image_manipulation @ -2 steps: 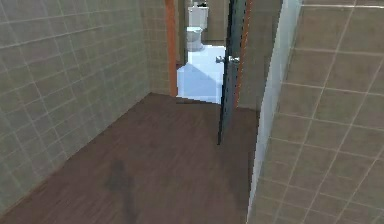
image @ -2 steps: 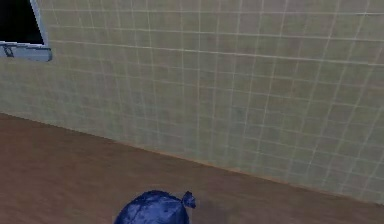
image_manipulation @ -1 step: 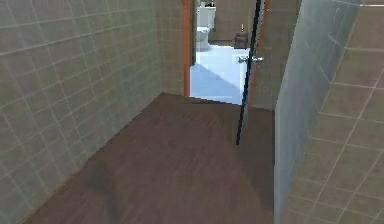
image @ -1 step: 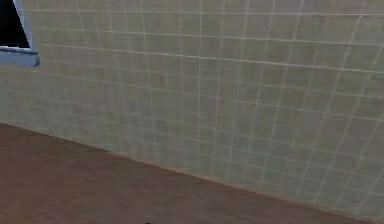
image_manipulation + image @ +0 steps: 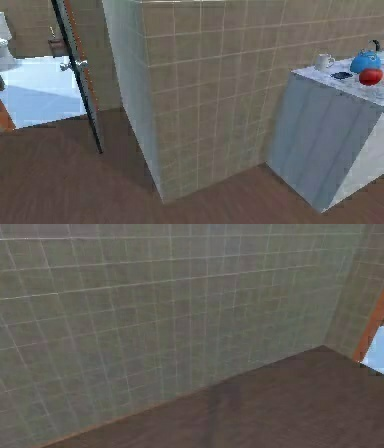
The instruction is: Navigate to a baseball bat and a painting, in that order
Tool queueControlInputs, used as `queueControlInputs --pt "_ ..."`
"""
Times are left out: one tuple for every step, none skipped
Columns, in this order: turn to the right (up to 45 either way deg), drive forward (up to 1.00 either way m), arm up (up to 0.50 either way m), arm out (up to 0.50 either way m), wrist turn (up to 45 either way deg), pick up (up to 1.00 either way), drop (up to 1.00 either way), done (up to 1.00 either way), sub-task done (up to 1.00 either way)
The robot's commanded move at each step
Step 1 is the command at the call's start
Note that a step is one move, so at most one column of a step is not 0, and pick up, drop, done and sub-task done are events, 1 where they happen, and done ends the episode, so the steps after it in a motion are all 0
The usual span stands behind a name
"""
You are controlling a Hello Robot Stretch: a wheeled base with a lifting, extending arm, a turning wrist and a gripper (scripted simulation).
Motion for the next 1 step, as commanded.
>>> queueControlInputs --pt "45.0 0.0 0.0 0.0 0.0 0.0 0.0 0.0 0.0"
